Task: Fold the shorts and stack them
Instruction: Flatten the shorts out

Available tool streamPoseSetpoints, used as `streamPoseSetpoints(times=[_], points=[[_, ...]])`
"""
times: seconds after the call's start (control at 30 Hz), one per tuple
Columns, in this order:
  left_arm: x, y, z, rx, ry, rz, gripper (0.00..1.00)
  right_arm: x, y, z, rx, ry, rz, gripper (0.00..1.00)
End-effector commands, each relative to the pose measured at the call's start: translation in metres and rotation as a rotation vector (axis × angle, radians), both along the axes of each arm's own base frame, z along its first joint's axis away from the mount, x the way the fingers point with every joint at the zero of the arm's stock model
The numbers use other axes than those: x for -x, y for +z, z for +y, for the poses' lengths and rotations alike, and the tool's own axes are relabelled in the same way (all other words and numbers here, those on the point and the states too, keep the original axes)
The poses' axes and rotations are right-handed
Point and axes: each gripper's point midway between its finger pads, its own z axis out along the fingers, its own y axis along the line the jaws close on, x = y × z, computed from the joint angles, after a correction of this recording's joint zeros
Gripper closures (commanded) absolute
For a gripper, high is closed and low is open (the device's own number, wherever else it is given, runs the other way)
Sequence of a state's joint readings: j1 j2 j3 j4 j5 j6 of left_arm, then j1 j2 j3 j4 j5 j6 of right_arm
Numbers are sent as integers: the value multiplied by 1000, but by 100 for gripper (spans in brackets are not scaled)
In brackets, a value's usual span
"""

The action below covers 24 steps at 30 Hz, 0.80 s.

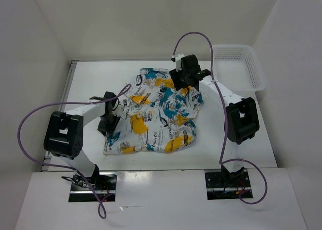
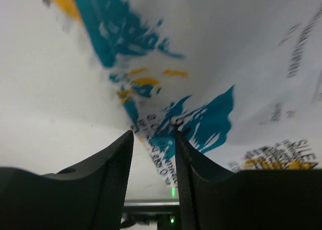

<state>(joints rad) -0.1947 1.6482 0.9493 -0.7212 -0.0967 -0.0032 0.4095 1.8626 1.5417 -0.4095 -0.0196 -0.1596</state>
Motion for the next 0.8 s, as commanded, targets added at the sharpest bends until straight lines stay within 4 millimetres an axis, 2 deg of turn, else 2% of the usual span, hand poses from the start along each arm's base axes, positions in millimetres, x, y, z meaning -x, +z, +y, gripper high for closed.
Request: streamPoseSetpoints(times=[0.0,0.17,0.23,0.27,0.33,0.37,0.4,0.43,0.47,0.5,0.57,0.6,0.63,0.67,0.7,0.73,0.77], points=[[24,17,9,9,31,77,53,-12,11,10,-49,-4,-28,36],[24,33,13,-29,23,89,53,-10,17,7,-52,-20,-39,36],[2,53,15,-48,26,6,50,-10,12,1,-48,-30,-29,36],[-16,67,12,-35,28,-64,46,-14,12,-8,-47,-60,-29,36],[-64,93,1,23,34,-202,38,-21,12,-27,-54,-107,-27,37],[-108,129,-9,61,31,-336,34,-23,12,-34,-54,-121,-28,37],[-136,126,-16,81,27,-354,34,-27,5,-42,-43,-142,-18,38],[-160,136,-26,122,16,-393,32,-28,5,-47,-43,-153,-18,38],[-203,173,-36,160,7,-529,32,-33,2,-54,-42,-168,-17,40],[-228,155,-40,158,7,-518,32,-33,-4,-54,-38,-169,-7,40],[-276,163,-54,184,-10,-638,31,-39,-3,-59,-42,-181,-15,40],[-300,158,-66,188,-22,-681,31,-41,-3,-65,-36,-197,-18,40],[-317,159,-67,187,-19,-728,31,-41,-8,-65,-33,-197,-9,40],[-339,144,-80,192,-31,-766,31,-41,-8,-65,-33,-197,-9,41],[-350,138,-85,186,-34,-783,31,-42,-8,-70,-33,-206,-9,41],[-370,163,-94,195,-38,-860,31,-42,-8,-70,-33,-206,-9,41],[-383,131,-106,195,-51,-832,31,-44,-8,-76,-26,-213,-12,41]])
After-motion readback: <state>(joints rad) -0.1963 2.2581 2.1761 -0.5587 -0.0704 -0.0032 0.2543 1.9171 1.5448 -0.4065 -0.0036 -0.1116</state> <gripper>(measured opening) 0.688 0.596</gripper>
